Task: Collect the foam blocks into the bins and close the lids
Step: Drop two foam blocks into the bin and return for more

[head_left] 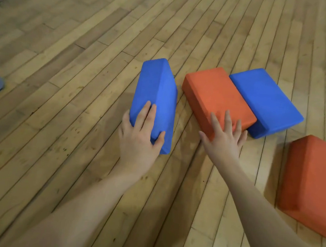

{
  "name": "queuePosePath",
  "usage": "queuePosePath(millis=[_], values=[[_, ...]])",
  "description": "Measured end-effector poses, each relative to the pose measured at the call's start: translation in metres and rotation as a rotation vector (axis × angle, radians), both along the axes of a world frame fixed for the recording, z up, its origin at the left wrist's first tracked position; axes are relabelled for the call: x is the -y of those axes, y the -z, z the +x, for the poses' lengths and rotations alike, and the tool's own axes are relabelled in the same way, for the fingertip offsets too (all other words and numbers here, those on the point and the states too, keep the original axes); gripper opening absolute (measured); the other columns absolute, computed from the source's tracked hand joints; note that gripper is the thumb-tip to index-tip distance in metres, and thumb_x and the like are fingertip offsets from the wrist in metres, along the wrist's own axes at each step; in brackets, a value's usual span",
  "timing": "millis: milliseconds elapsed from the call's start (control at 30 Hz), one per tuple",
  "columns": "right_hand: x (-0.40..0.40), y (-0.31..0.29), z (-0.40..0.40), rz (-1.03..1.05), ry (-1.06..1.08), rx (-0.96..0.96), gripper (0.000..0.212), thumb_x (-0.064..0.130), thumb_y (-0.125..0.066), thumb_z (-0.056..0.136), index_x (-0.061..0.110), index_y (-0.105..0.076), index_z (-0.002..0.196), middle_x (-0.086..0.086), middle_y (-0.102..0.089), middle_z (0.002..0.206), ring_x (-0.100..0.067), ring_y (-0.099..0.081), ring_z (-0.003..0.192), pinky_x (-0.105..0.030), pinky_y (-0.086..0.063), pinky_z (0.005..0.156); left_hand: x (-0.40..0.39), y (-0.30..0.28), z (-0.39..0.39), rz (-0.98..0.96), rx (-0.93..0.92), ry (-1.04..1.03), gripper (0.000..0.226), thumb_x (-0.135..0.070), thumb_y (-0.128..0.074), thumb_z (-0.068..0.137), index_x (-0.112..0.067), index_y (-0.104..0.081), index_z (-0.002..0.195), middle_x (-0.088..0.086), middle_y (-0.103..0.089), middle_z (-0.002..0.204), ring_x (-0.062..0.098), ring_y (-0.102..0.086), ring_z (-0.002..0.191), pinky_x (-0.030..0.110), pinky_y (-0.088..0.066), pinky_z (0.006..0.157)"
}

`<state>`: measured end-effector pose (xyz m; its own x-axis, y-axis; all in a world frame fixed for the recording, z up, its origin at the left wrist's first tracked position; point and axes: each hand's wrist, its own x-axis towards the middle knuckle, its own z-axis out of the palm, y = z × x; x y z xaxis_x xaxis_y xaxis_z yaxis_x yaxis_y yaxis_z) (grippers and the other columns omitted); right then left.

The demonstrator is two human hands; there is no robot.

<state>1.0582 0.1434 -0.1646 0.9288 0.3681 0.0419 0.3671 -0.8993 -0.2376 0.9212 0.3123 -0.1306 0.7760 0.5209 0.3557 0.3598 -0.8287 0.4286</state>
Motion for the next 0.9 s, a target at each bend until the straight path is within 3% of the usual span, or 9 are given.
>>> queuePosePath(millis=[100,267,433,567,667,767,900], values=[[0.001,0.008,0.015,-0.096,0.000,-0.031,0.073,0.059,-0.049,0.087,0.041,-0.013,0.147,-0.002,0.002,0.159,-0.042,0.006,0.141,-0.067,0.002,0.106,0.004,0.000,0.011,0.136,-0.044,0.039,0.062,-0.041,-0.056,0.081,-0.019,-0.045,0.138,-0.005,-0.045,0.143,0.042,-0.042,0.117,0.048,-0.045,0.086],[-0.002,0.011,0.023,-0.054,-0.012,-0.040,0.061,0.043,-0.047,0.094,0.033,-0.019,0.148,-0.007,-0.012,0.158,-0.047,-0.001,0.140,-0.063,-0.037,0.099,0.018,0.001,0.021,0.276,-0.116,0.110,0.053,-0.036,-0.059,0.084,-0.020,-0.051,0.134,0.000,-0.049,0.140,0.048,-0.045,0.113,0.052,-0.049,0.082],[0.001,0.001,0.001,0.031,-0.011,-0.041,0.051,0.035,-0.047,0.096,0.027,-0.033,0.145,-0.011,-0.028,0.153,-0.049,-0.014,0.138,-0.059,-0.049,0.083,0.016,0.001,0.020,0.302,-0.128,0.109,0.049,-0.038,-0.051,0.089,-0.020,-0.051,0.135,0.000,-0.047,0.141,0.047,-0.043,0.112,0.049,-0.051,0.082],[0.004,-0.026,-0.026,0.178,0.096,-0.083,0.049,0.038,-0.039,0.099,0.032,-0.027,0.147,-0.003,-0.026,0.154,-0.038,-0.015,0.141,-0.053,-0.046,0.086,0.010,-0.004,0.012,0.247,-0.121,0.083,0.052,-0.039,-0.052,0.085,-0.022,-0.051,0.134,0.000,-0.047,0.141,0.044,-0.045,0.110,0.044,-0.051,0.076],[0.004,-0.047,-0.050,0.243,0.128,-0.122,0.049,0.042,-0.033,0.099,0.036,-0.023,0.147,0.001,-0.030,0.151,-0.033,-0.027,0.135,-0.049,-0.043,0.090,0.007,-0.010,-0.002,0.268,-0.060,0.092,0.048,-0.038,-0.055,0.085,-0.019,-0.057,0.129,0.006,-0.054,0.134,0.044,-0.051,0.105,0.046,-0.048,0.081],[-0.003,-0.055,-0.072,0.092,0.057,-0.052,0.049,0.046,-0.025,0.099,0.040,-0.013,0.147,-0.002,-0.034,0.147,-0.034,-0.040,0.123,-0.048,-0.042,0.089,0.001,-0.018,-0.010,0.262,-0.046,0.071,0.046,-0.041,-0.055,0.084,-0.020,-0.060,0.125,0.009,-0.056,0.129,0.042,-0.053,0.101,0.044,-0.048,0.076],[0.004,-0.058,-0.067,-0.004,0.012,-0.008,0.049,0.050,-0.018,0.098,0.046,-0.006,0.145,-0.006,-0.030,0.148,-0.038,-0.045,0.120,-0.050,-0.037,0.096,-0.009,-0.012,-0.033,0.232,-0.156,0.150,0.059,-0.051,-0.049,0.081,-0.026,-0.051,0.134,0.017,-0.044,0.137,0.039,-0.052,0.094,0.040,-0.052,0.064]])
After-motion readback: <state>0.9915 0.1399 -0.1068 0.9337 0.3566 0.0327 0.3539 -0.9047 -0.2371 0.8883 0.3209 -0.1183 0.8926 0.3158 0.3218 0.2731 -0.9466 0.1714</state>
